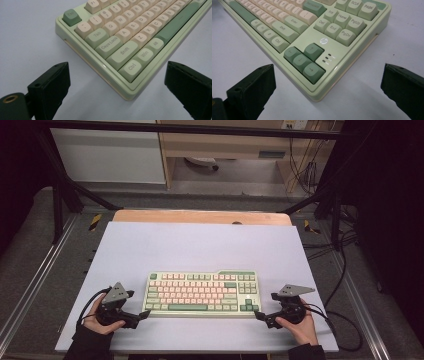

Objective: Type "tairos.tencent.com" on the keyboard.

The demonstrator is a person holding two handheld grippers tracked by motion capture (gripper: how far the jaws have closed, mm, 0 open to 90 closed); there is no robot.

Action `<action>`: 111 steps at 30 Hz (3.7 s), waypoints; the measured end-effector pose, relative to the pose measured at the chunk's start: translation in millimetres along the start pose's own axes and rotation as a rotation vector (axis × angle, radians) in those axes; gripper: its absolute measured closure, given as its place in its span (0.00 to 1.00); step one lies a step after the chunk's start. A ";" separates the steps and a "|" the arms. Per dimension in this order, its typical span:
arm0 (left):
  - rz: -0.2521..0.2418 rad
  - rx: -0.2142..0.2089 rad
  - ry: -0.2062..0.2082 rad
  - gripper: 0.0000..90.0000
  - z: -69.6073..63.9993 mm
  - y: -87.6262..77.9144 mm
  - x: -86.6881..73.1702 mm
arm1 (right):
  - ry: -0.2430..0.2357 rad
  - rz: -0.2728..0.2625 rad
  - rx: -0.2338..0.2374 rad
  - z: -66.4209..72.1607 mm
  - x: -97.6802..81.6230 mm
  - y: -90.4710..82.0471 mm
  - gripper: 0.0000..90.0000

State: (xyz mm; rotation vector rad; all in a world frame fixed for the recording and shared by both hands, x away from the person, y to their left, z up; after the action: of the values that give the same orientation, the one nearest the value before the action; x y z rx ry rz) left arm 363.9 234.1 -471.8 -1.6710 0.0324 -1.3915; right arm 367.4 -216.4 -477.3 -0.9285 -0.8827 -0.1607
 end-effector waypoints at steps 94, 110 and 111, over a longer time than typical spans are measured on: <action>0.008 -0.004 0.009 1.00 -35.8 65.9 95.3 | -0.001 0.002 -0.004 0.8 -0.1 0.9 0.00; 0.030 0.014 0.009 1.00 -36.7 89.1 95.1 | 0.003 0.004 -0.003 1.4 -0.4 0.8 0.00; 0.031 0.016 0.010 1.00 -36.2 90.2 93.7 | 0.002 0.005 -0.002 1.4 -0.5 0.6 0.00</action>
State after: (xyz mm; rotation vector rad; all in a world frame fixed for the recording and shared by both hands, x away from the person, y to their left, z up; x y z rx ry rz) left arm 415.0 109.6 -461.7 -1.6439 0.0523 -1.3733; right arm 366.5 -215.1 -477.6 -0.9325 -0.8782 -0.1583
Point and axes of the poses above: each handheld gripper's, and its own axes: y roughly forward along the jaws, x roughly out of its top, z roughly to its left, the point moved 6 cm from there along y, roughly forward along the jaws, and after that the axes turned 8 degrees about y, right-handed, at the moved point
